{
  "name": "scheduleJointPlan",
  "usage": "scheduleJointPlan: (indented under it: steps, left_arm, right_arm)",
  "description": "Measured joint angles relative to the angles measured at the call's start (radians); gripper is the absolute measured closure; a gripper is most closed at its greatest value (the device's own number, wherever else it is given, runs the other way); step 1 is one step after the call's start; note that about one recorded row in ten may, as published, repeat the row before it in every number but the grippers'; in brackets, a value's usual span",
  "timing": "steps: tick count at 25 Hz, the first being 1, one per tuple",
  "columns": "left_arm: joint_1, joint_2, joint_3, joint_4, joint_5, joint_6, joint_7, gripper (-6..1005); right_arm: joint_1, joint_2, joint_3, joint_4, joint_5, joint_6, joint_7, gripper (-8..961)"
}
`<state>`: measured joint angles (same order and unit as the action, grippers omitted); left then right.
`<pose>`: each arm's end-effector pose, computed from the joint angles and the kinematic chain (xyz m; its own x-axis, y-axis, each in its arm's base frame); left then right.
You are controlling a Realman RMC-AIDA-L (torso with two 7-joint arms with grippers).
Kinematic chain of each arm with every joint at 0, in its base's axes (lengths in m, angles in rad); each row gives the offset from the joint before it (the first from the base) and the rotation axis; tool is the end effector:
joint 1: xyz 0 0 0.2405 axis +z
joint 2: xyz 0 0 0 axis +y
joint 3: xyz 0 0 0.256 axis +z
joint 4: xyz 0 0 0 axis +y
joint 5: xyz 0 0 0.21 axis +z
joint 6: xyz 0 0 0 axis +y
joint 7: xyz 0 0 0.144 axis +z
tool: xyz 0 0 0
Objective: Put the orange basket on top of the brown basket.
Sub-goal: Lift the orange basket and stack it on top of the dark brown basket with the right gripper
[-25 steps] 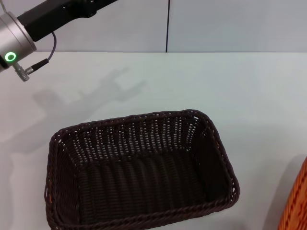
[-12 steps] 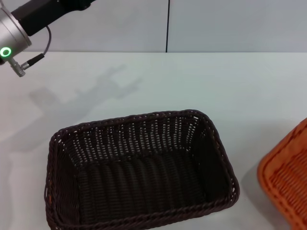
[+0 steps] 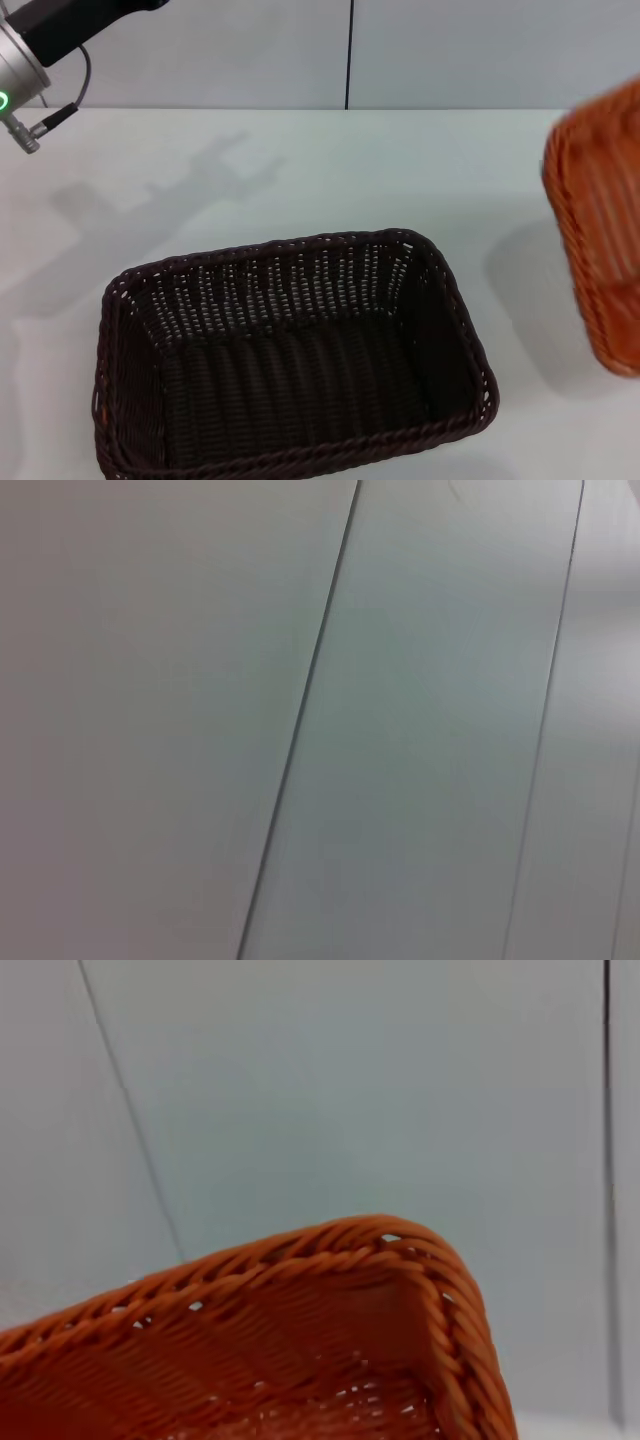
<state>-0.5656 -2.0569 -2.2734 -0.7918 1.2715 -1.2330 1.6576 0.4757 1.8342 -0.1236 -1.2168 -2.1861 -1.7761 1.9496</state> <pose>-0.1883 0.4101 0.0829 0.4757 0.0515 0.8781 0.6199 -0.7279 -0.2931 0.3079 0.3067 0.2593 0.6551 -0.4114 -0.6337 -0.7533 -0.4210 -0.5053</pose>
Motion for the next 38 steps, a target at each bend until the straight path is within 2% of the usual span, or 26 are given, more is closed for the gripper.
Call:
scheduleJointPlan:
  steps: [1, 4, 5, 6, 9, 10, 11, 12, 14, 18, 25, 26, 30, 35, 38]
  left_arm:
    - [0.000, 0.000, -0.007, 0.001, 0.000, 0.001, 0.004, 140]
    - [0.000, 0.000, -0.013, 0.007, 0.000, 0.001, 0.004, 140]
    - [-0.002, 0.000, -0.013, 0.010, 0.000, 0.002, 0.004, 140]
    - [-0.003, 0.000, -0.013, 0.010, 0.000, 0.002, 0.004, 140]
    - [-0.007, 0.001, -0.014, 0.012, 0.000, 0.006, 0.005, 140]
    - [-0.009, 0.001, -0.014, 0.016, 0.000, 0.008, 0.009, 140]
    - [-0.009, 0.001, -0.014, 0.016, 0.000, 0.008, 0.009, 140]
    - [-0.012, 0.001, -0.014, 0.021, 0.001, 0.009, 0.012, 140]
    - [-0.019, 0.001, -0.014, 0.030, 0.001, 0.009, 0.016, 140]
    - [-0.026, 0.003, -0.014, 0.036, 0.003, 0.009, 0.016, 140]
    - [-0.034, 0.003, -0.014, 0.039, 0.007, 0.017, 0.016, 140]
    - [-0.035, 0.003, -0.014, 0.039, 0.007, 0.017, 0.016, 140]
    - [-0.036, 0.003, -0.014, 0.039, 0.007, 0.024, 0.016, 140]
    - [-0.048, 0.003, -0.014, 0.059, 0.008, 0.030, 0.016, 140]
    - [-0.056, 0.003, -0.013, 0.064, 0.008, 0.036, 0.016, 140]
  right_arm:
    - [0.000, 0.000, 0.000, 0.000, 0.000, 0.000, 0.000, 822]
    - [-0.028, 0.046, -0.007, 0.021, 0.137, 0.010, 0.005, 822]
    - [-0.033, 0.084, -0.007, 0.035, 0.212, 0.010, 0.006, 821]
    - [-0.033, 0.084, -0.007, 0.035, 0.212, 0.010, 0.006, 821]
    - [-0.035, 0.152, -0.008, 0.060, 0.312, 0.005, -0.001, 820]
    - [-0.035, 0.198, -0.014, 0.083, 0.364, 0.001, -0.019, 820]
    - [-0.035, 0.198, -0.014, 0.083, 0.364, 0.001, -0.019, 820]
    - [-0.035, 0.217, -0.023, 0.097, 0.388, -0.002, -0.033, 820]
    - [-0.037, 0.237, -0.058, 0.149, 0.436, -0.005, -0.057, 819]
    - [-0.041, 0.240, -0.145, 0.328, 0.516, -0.015, -0.138, 818]
    - [-0.029, 0.236, -0.192, 0.589, 0.520, -0.012, -0.316, 817]
    - [-0.029, 0.236, -0.192, 0.589, 0.520, -0.012, -0.316, 817]
    - [-0.024, 0.237, -0.202, 0.751, 0.523, -0.007, -0.405, 816]
    - [-0.022, 0.239, -0.193, 0.880, 0.525, 0.008, -0.486, 815]
    - [-0.026, 0.240, -0.191, 0.919, 0.526, 0.022, -0.513, 814]
